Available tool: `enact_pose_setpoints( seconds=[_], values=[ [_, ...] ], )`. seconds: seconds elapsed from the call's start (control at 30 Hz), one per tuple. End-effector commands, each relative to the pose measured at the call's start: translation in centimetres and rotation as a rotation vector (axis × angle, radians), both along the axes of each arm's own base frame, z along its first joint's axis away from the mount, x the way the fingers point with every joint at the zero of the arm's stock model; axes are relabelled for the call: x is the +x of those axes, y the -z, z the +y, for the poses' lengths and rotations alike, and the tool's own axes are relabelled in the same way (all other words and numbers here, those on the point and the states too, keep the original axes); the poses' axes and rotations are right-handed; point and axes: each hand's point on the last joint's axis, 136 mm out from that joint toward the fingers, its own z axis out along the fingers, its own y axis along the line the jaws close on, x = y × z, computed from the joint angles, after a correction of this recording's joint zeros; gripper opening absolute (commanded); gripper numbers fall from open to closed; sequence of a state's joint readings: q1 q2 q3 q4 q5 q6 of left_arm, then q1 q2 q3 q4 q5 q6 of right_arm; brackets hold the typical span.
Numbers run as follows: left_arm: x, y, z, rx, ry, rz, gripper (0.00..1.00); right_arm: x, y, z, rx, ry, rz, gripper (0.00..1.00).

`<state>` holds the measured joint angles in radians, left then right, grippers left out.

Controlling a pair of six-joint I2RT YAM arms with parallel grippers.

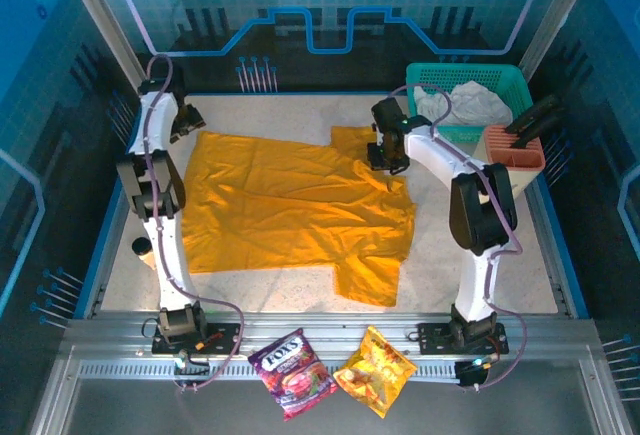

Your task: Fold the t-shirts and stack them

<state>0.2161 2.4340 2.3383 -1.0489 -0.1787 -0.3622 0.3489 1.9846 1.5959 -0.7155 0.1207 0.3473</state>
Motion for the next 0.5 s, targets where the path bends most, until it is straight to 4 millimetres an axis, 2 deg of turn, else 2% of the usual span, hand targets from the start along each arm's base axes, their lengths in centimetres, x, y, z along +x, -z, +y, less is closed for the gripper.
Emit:
enact_pose_setpoints(
  seconds=[0.0,0.13,0.47],
  values=[
    [0.0,1.1,-0.8,-0.035,0.091,0.048,0.58,-1.0,-0.7,1.4,0.044,-0.032,-0.012,0.2],
    [1.2,2.4,-0.8,-0.035,0.157,0.035,0.56,-2.0,-0.3,2.0,0.065,-0.038,0.01,0.19],
    [1.8,6.0,-0.9,-0.01,0.312,0.092,0.53,-3.4,0.0,2.7,0.064,-0.042,0.036,0.17]
  ],
)
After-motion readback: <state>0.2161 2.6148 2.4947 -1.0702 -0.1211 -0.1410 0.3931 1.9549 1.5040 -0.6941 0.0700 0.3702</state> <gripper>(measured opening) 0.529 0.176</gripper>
